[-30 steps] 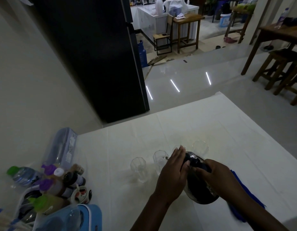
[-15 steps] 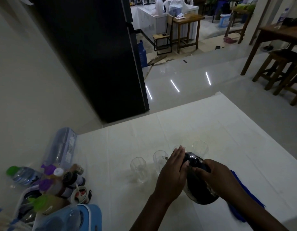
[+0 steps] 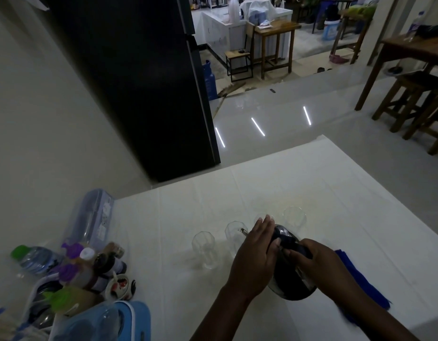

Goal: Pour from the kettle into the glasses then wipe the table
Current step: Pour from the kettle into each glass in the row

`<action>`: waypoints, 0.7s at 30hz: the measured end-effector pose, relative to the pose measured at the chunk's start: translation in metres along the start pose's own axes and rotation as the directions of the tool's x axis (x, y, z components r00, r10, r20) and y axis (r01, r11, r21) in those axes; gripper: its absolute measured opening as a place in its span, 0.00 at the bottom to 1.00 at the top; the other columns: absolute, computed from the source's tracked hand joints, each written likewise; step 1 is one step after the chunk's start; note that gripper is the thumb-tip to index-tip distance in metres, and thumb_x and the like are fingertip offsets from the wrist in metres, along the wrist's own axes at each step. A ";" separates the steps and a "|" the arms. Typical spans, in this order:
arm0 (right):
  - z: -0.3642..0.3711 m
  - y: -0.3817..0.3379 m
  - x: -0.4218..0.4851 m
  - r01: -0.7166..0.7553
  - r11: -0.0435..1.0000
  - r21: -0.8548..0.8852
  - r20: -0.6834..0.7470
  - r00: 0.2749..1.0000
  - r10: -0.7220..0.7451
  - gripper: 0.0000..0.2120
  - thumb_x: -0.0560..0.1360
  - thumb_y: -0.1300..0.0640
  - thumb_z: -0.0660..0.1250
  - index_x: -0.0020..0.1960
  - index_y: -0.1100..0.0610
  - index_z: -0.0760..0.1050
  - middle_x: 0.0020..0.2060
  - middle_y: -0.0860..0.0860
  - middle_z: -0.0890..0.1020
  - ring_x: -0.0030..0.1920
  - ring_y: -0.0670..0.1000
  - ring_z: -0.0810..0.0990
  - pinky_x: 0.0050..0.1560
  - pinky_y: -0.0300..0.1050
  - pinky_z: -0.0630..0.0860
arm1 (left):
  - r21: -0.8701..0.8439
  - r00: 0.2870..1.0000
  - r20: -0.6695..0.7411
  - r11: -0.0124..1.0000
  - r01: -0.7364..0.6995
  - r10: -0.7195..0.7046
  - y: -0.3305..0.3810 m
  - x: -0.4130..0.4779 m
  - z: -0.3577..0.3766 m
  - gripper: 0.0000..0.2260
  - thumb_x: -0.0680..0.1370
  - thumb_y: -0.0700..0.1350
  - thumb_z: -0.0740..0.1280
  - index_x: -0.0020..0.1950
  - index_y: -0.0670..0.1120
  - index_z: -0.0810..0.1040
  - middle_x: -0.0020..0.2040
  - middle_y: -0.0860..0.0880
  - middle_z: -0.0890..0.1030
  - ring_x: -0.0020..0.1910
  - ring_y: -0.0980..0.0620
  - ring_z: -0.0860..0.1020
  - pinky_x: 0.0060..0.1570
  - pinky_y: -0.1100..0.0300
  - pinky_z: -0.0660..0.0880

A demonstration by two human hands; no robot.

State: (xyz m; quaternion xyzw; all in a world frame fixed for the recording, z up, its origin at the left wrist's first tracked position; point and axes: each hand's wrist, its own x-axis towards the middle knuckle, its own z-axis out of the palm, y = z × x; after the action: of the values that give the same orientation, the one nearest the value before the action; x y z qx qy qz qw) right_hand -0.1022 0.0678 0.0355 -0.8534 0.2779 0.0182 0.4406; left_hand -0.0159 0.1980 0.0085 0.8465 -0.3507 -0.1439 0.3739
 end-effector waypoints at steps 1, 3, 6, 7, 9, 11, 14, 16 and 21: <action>0.001 0.002 -0.001 -0.009 1.000 0.008 0.004 1.000 0.009 0.06 0.74 0.49 0.66 0.39 0.48 0.73 0.35 0.47 0.80 0.36 0.45 0.78 0.33 0.37 0.72 | 0.015 1.000 0.000 1.000 -0.010 0.010 0.000 -0.001 0.001 0.29 0.78 0.62 0.43 0.76 0.51 0.55 0.77 0.57 0.54 0.75 0.64 0.48 0.72 0.65 0.49; 0.002 0.006 -0.004 -0.020 0.999 0.025 -0.003 1.000 0.020 0.08 0.73 0.49 0.66 0.40 0.52 0.75 0.35 0.50 0.81 0.36 0.48 0.79 0.35 0.41 0.74 | 0.045 1.000 0.005 0.999 -0.025 0.025 0.002 -0.003 0.002 0.29 0.78 0.62 0.43 0.76 0.51 0.55 0.77 0.57 0.54 0.74 0.64 0.47 0.72 0.66 0.48; 0.002 0.013 -0.008 -0.018 0.997 0.072 -0.004 1.000 0.019 0.08 0.73 0.50 0.67 0.38 0.53 0.74 0.32 0.51 0.80 0.34 0.49 0.78 0.33 0.41 0.72 | 0.076 0.999 0.017 0.997 -0.033 0.032 0.006 -0.006 0.003 0.30 0.77 0.62 0.42 0.76 0.50 0.55 0.77 0.56 0.54 0.75 0.63 0.47 0.72 0.65 0.48; 0.002 0.014 -0.010 -0.015 0.995 0.094 -0.002 1.000 0.015 0.08 0.73 0.50 0.67 0.38 0.54 0.74 0.32 0.51 0.80 0.33 0.49 0.78 0.32 0.40 0.71 | 0.082 0.999 0.020 0.996 -0.035 0.034 0.007 -0.007 0.004 0.30 0.77 0.62 0.42 0.76 0.50 0.55 0.77 0.55 0.54 0.75 0.62 0.47 0.72 0.65 0.48; 0.001 0.017 -0.013 -0.011 0.991 0.130 0.001 1.000 0.011 0.08 0.73 0.52 0.67 0.38 0.54 0.74 0.31 0.51 0.79 0.32 0.48 0.77 0.29 0.37 0.70 | 0.097 0.999 0.025 0.994 -0.041 0.039 0.009 -0.007 0.005 0.28 0.79 0.60 0.44 0.76 0.50 0.56 0.77 0.55 0.55 0.75 0.62 0.47 0.72 0.64 0.49; 0.000 0.021 -0.016 -0.013 0.987 0.163 -0.007 1.000 0.014 0.08 0.73 0.52 0.67 0.38 0.55 0.74 0.31 0.52 0.79 0.32 0.49 0.77 0.28 0.37 0.70 | 0.115 0.998 0.030 0.992 -0.056 0.053 0.013 -0.007 0.007 0.23 0.82 0.55 0.49 0.76 0.49 0.56 0.77 0.54 0.55 0.75 0.61 0.47 0.73 0.62 0.49; -0.003 0.026 -0.020 -0.020 0.980 0.197 -0.035 0.999 0.028 0.09 0.73 0.52 0.67 0.38 0.55 0.74 0.30 0.52 0.79 0.31 0.49 0.77 0.29 0.39 0.70 | 0.137 0.996 0.032 0.986 -0.090 0.087 0.020 -0.005 0.010 0.21 0.83 0.51 0.52 0.76 0.48 0.56 0.78 0.53 0.55 0.75 0.60 0.47 0.73 0.62 0.49; -0.007 0.028 -0.022 -0.029 0.977 0.211 -0.046 0.998 0.039 0.08 0.73 0.52 0.67 0.38 0.55 0.75 0.31 0.53 0.80 0.32 0.51 0.78 0.30 0.42 0.71 | 0.144 0.994 0.036 0.983 -0.112 0.108 0.026 -0.003 0.012 0.21 0.83 0.50 0.52 0.76 0.47 0.57 0.77 0.52 0.56 0.76 0.59 0.47 0.72 0.63 0.48; -0.021 0.035 -0.026 -0.016 0.978 0.206 -0.077 0.997 0.033 0.07 0.73 0.51 0.67 0.38 0.53 0.74 0.31 0.51 0.80 0.33 0.50 0.79 0.29 0.40 0.72 | 0.156 0.989 0.048 0.977 -0.143 0.137 0.039 0.005 0.022 0.23 0.83 0.54 0.49 0.76 0.46 0.58 0.77 0.51 0.57 0.76 0.58 0.48 0.72 0.63 0.48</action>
State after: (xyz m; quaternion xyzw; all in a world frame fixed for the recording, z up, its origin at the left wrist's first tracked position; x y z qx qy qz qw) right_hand -0.1460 0.0476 0.0292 -0.7999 0.3061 -0.0393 0.5148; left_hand -0.0424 0.1647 0.0221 0.8441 -0.4266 -0.1042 0.3078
